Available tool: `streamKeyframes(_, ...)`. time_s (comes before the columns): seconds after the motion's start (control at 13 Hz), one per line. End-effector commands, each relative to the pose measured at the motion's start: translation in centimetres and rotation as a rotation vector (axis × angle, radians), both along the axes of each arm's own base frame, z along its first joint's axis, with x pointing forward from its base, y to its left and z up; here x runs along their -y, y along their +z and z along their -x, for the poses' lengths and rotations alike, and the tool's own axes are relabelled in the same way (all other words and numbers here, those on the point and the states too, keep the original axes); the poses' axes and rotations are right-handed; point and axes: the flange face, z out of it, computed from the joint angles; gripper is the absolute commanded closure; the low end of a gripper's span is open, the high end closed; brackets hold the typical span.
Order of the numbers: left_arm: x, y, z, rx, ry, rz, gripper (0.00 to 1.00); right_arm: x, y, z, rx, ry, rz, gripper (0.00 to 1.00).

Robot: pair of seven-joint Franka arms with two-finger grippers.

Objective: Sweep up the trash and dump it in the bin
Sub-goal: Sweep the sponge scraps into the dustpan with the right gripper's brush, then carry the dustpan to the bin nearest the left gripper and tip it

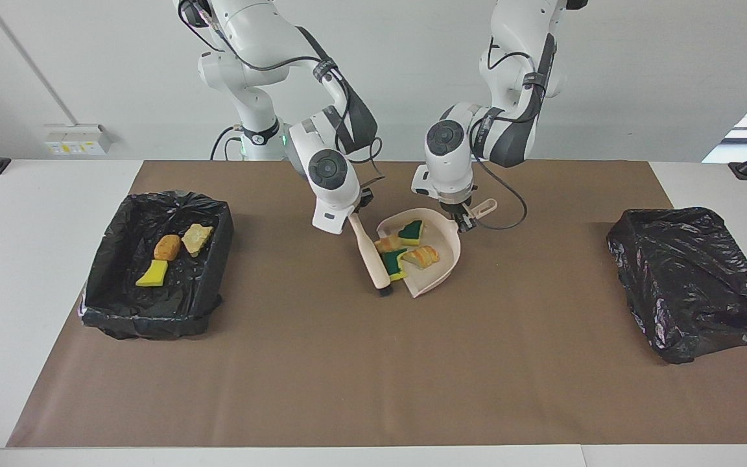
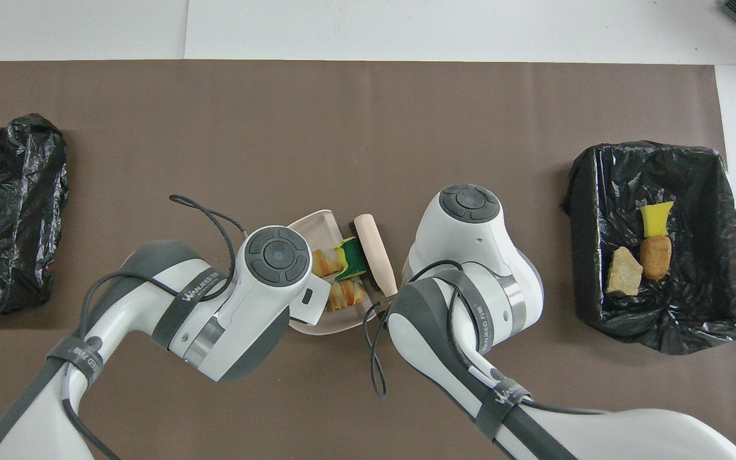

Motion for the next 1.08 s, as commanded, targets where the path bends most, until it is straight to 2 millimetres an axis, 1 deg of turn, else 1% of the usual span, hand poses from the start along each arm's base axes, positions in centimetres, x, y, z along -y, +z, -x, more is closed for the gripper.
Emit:
streamKeyframes(0.0,-0.6,-0.1,1.1,-0.016,-0.005,-0.002,1.0,-1.0,1.5,2.4,-0.035,-0.03,-0.047,1.0)
streamKeyframes(0.08,-0.6,-0.2,1.1,-0.017,-0.007,-0.002,1.0,-1.0,1.8,2.3,-0.035,-0.047,-0.045,1.0)
streamKeyframes(0.15,-0.7,-0.2,1.1,-0.019,-0.012,0.0,1.0,-1.0,2.9,2.3,-0.019,-0.077,-0.034,1.0)
streamKeyframes(0.23,-0.7,-0.2,1.1,-0.029,-0.028,0.01,1.0,-0.6,4.6,2.2,0.001,-0.14,-0.011,1.0)
streamKeyframes(0.31,-0.7,-0.1,1.0,-0.043,-0.057,0.023,1.0,0.1,6.5,2.2,0.014,-0.214,0.023,1.0)
streamKeyframes(0.39,-0.8,-0.1,0.9,-0.054,-0.091,0.029,1.0,1.3,8.3,2.5,0.014,-0.261,0.061,1.0)
streamKeyframes(0.54,-2.0,0.0,0.0,-0.065,-0.114,0.044,1.0,3.7,10.8,2.9,-0.002,-0.296,0.097,1.0)
streamKeyframes(0.62,-2.2,0.2,-0.3,-0.066,-0.132,0.05,1.0,4.2,11.4,3.7,0.004,-0.302,0.145,1.0)
streamKeyframes(0.69,-2.7,0.9,-0.9,-0.064,-0.161,0.062,1.0,4.4,10.8,4.9,0.026,-0.312,0.212,1.0)
streamKeyframes(0.77,-3.7,2.6,-1.6,-0.054,-0.177,0.075,1.0,4.4,10.3,6.7,0.05,-0.329,0.235,1.0)
streamKeyframes(0.85,-4.8,4.1,-1.9,-0.036,-0.188,0.089,1.0,3.4,9.7,9.2,0.086,-0.309,0.24,1.0)
streamKeyframes(0.93,-6.6,5.3,-2.7,-0.024,-0.198,0.103,1.0,2.7,9.5,11.0,0.114,-0.296,0.245,1.0)
streamKeyframes(1.0,-7.8,6.7,-3.0,-0.014,-0.231,0.115,1.0,2.3,9.5,11.9,0.116,-0.304,0.259,1.0)
